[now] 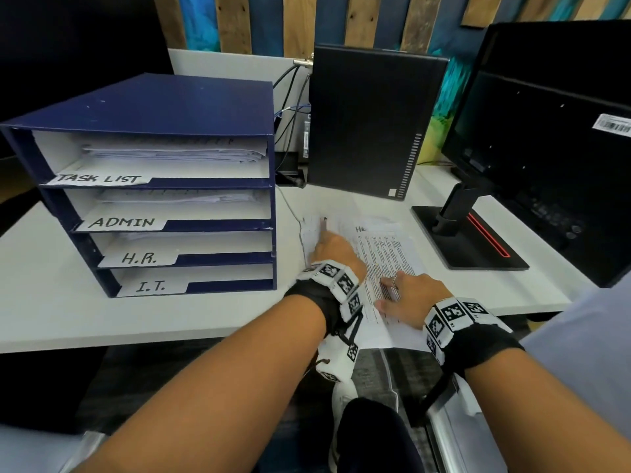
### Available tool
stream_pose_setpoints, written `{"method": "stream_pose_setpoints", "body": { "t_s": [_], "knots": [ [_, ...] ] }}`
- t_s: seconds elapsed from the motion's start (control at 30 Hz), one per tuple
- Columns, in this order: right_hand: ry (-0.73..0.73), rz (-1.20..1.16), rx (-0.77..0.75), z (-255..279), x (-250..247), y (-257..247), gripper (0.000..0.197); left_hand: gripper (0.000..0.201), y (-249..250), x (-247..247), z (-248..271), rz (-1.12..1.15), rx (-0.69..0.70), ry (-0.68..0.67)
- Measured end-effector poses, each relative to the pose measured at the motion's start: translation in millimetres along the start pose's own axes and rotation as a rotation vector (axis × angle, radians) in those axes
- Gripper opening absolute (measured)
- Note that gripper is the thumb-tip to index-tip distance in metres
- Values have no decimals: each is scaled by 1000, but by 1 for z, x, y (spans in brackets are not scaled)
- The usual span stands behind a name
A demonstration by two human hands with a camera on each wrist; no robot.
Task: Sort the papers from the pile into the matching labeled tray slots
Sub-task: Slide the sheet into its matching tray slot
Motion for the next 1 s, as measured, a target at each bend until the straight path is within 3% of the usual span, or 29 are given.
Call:
{"method": "stream_pose_setpoints", "body": {
  "t_s": [0.07, 0.23, 0.37, 0.4, 0.5, 0.57, 0.7, 0.77, 0.9, 1.0],
  "knots": [
    [-7, -27, -11, 0, -1, 1, 65, 51, -11, 5, -9, -160, -76, -69],
    [6, -35, -23, 1, -2, -1, 64, 53, -14, 16, -22, -271, -148, -127],
    [22, -30, -28, 1, -3, -1, 65, 9, -15, 9, -33, -211, -66, -118],
    [21, -32, -24, 0, -2, 0, 65, 20, -13, 7, -31, -190, -45, -140],
    [20, -23, -19, 1, -2, 0, 64, 20, -1, 0, -20, -103, 18, -82],
    [19, -15, -24, 2, -3, -2, 60, 54, 13, -2, -8, -47, 132, -18],
    [27, -173, -2, 5, 0, 3, 60, 77, 27, -11, 23, 95, 343, 131],
    [133, -295, 34, 7, -7, 13, 69, 78, 24, -21, 32, 203, 348, 173],
    [490, -596, 140, 12, -40, 49, 95, 34, 10, -47, 44, 434, 348, 245],
    [703, -880, 105, 26, -65, 58, 106, 28, -7, -68, 53, 561, 345, 256]
  ]
}}
Point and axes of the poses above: each hand's wrist, its own z-axis away from the middle knuckle, its own x-axis out of the palm, y = z × x, the point moved 5 cm from there along -z, towards the middle knuckle, and after that the axes turned 7 degrees about -z, right-handed, at the moved point
